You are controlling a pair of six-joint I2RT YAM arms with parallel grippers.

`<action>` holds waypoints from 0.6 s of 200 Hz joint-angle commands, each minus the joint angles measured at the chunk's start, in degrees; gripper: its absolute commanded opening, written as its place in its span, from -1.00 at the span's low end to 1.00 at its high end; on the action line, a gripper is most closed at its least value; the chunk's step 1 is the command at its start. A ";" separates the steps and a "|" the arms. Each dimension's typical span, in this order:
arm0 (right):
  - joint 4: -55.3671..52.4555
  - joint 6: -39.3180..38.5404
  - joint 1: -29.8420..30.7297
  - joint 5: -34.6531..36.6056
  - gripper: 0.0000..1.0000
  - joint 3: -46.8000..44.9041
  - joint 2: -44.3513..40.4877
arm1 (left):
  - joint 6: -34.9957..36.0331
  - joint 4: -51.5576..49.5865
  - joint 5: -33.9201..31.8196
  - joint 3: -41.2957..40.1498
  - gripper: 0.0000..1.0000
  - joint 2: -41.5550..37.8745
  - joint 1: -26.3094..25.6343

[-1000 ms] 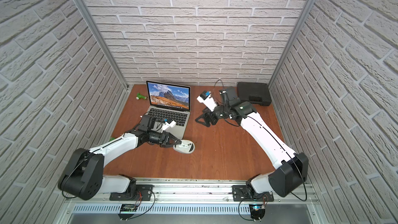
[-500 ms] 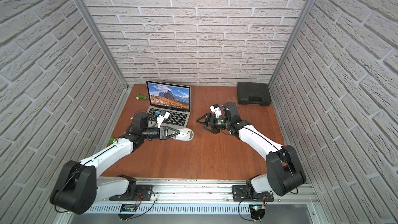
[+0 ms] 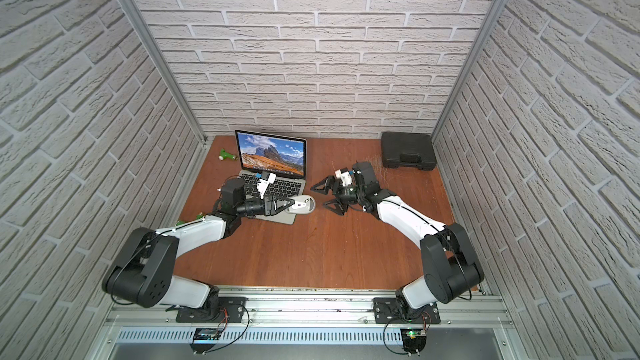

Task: Remove the wireless mouse receiver from the laptop
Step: Place the mouse at the center of the board.

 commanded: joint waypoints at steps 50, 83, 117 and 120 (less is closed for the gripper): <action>-4.60 -24.96 1.03 -9.30 0.97 2.24 1.72 | -5.68 8.51 5.82 4.73 -1.00 -1.70 -2.52; -9.27 -30.10 0.48 -8.47 0.95 3.04 0.71 | -7.16 9.10 6.52 5.08 -1.00 -2.88 -2.53; 0.25 -23.88 0.35 -14.38 0.67 -0.21 0.95 | -7.59 9.95 6.69 5.23 -1.00 -3.22 -2.55; 0.70 -23.50 0.30 -14.40 0.66 -0.41 0.95 | -7.68 10.34 6.70 5.20 -1.00 -3.13 -2.62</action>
